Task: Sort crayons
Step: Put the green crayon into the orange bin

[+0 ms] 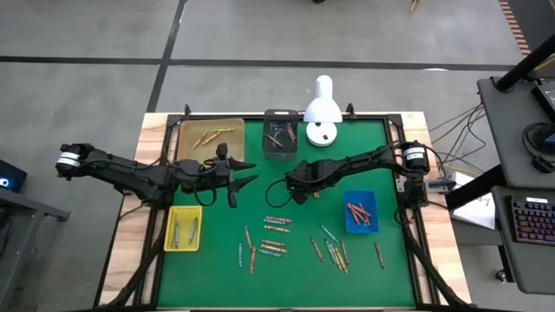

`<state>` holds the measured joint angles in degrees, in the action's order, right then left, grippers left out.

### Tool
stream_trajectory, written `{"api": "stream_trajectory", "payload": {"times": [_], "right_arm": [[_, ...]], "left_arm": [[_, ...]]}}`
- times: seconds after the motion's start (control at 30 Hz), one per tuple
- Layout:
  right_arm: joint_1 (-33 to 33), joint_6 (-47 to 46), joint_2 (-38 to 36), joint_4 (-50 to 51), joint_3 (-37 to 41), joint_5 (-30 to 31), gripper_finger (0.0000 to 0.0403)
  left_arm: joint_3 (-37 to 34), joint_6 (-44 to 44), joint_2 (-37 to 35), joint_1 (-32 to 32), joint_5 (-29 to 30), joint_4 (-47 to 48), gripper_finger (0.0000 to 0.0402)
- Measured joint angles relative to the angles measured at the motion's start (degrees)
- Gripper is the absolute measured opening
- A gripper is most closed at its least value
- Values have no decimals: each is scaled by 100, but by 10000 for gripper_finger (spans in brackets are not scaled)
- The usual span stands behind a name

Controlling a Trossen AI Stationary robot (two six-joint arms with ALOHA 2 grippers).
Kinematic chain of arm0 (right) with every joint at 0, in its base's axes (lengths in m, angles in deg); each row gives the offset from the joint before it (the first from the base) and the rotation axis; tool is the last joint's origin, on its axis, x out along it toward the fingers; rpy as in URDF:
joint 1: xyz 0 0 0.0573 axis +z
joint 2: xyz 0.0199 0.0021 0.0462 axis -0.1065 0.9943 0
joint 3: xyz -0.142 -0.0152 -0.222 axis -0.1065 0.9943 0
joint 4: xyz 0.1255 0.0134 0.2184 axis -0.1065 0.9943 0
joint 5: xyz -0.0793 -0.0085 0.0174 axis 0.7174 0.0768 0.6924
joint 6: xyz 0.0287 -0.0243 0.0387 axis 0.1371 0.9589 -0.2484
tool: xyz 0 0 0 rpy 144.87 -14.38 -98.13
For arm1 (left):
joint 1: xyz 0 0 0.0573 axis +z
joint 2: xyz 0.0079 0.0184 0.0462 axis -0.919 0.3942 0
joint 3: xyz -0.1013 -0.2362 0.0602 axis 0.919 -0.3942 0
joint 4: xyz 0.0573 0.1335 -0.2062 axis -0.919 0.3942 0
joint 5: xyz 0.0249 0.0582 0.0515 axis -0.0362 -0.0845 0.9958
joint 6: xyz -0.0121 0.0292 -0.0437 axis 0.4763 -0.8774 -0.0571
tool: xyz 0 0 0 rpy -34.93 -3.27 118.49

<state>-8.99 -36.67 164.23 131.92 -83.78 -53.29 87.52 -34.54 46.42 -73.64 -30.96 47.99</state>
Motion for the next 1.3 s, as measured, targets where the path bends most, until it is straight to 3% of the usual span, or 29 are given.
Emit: {"api": "stream_trajectory", "payload": {"times": [0.73, 0.97, 1.3], "right_arm": [[24, 349, -10, -87, -301, -8, 128], [-38, 136, -31, 379, -270, 21, 130], [-52, 65, -24, 201, -131, 179, 130]], "left_arm": [[0, 2, 2, -1, 1, 0, 131], [0, 2, 2, -2, 1, 7, 131], [0, 2, 2, -1, 1, 20, 131]]}}
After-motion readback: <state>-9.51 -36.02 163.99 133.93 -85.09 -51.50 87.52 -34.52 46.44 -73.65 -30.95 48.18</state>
